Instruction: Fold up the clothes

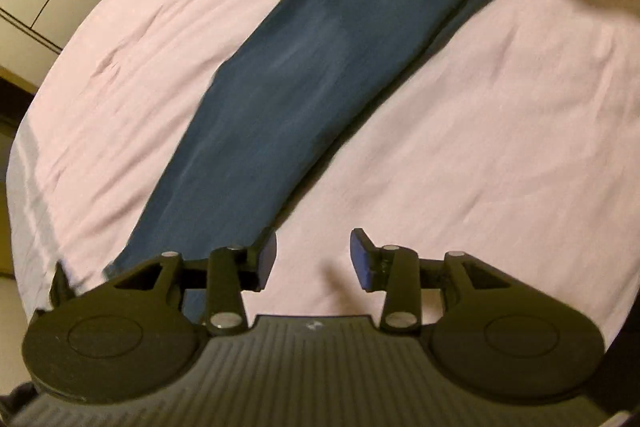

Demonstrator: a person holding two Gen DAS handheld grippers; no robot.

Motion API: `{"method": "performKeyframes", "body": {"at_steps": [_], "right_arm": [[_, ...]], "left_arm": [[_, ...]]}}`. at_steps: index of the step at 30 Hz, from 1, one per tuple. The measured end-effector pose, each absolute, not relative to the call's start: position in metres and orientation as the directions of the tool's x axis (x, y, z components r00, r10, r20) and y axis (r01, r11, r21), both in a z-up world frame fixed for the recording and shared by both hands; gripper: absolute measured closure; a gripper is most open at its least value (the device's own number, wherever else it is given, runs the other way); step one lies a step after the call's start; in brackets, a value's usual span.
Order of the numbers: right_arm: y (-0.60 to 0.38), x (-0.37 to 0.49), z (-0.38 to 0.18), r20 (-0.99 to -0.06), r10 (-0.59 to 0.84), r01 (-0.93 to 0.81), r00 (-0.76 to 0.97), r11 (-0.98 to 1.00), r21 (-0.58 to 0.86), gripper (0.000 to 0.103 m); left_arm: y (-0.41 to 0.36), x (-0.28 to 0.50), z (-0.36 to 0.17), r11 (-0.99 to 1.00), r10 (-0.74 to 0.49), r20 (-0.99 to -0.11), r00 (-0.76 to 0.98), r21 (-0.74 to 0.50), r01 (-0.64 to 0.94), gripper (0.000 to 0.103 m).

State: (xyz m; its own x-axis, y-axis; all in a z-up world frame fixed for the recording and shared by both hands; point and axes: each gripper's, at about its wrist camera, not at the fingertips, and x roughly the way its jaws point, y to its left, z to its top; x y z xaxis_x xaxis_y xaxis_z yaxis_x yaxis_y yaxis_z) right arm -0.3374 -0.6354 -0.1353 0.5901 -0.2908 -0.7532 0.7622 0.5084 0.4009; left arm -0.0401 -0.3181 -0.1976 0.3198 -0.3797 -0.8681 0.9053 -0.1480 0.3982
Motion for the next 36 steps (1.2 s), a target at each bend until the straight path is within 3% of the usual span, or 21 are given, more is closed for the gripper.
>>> {"method": "performKeyframes", "body": {"at_steps": [8,15,17,18,19,25,36], "right_arm": [[-0.533,-0.201,-0.145,-0.789,-0.159,0.666,0.593,0.648,0.369,0.050],[-0.497,-0.102,-0.164,-0.813,-0.058,0.515,0.579,0.799,0.310,0.050],[-0.492,-0.081,-0.170,-0.818,-0.045,0.489,0.574,0.820,0.298,0.050],[-0.490,-0.071,-0.173,-0.820,-0.039,0.475,0.571,0.830,0.292,0.050],[-0.488,-0.061,-0.175,-0.823,-0.033,0.463,0.568,0.839,0.286,0.050],[-0.498,-0.048,-0.181,-0.841,-0.027,0.508,0.540,0.808,0.300,0.050],[-0.488,0.011,-0.212,-0.863,0.086,0.429,0.497,0.840,0.331,0.050]], "left_arm": [[-0.269,0.091,-0.185,-0.008,-0.360,-0.852,0.380,0.411,0.912,0.062],[-0.244,0.097,-0.233,-0.360,-0.402,-0.810,0.426,0.568,0.740,0.062],[-0.243,0.097,-0.248,-0.441,-0.398,-0.812,0.427,0.577,0.687,0.066],[-0.243,0.097,-0.255,-0.480,-0.396,-0.813,0.427,0.580,0.658,0.083],[-0.244,0.100,-0.253,-0.481,-0.403,-0.805,0.436,0.591,0.647,0.092],[-0.257,0.120,-0.225,-0.423,-0.459,-0.736,0.498,0.674,0.606,0.096],[-0.244,0.109,-0.257,-0.461,-0.368,-0.809,0.459,0.587,0.665,0.097]]}}
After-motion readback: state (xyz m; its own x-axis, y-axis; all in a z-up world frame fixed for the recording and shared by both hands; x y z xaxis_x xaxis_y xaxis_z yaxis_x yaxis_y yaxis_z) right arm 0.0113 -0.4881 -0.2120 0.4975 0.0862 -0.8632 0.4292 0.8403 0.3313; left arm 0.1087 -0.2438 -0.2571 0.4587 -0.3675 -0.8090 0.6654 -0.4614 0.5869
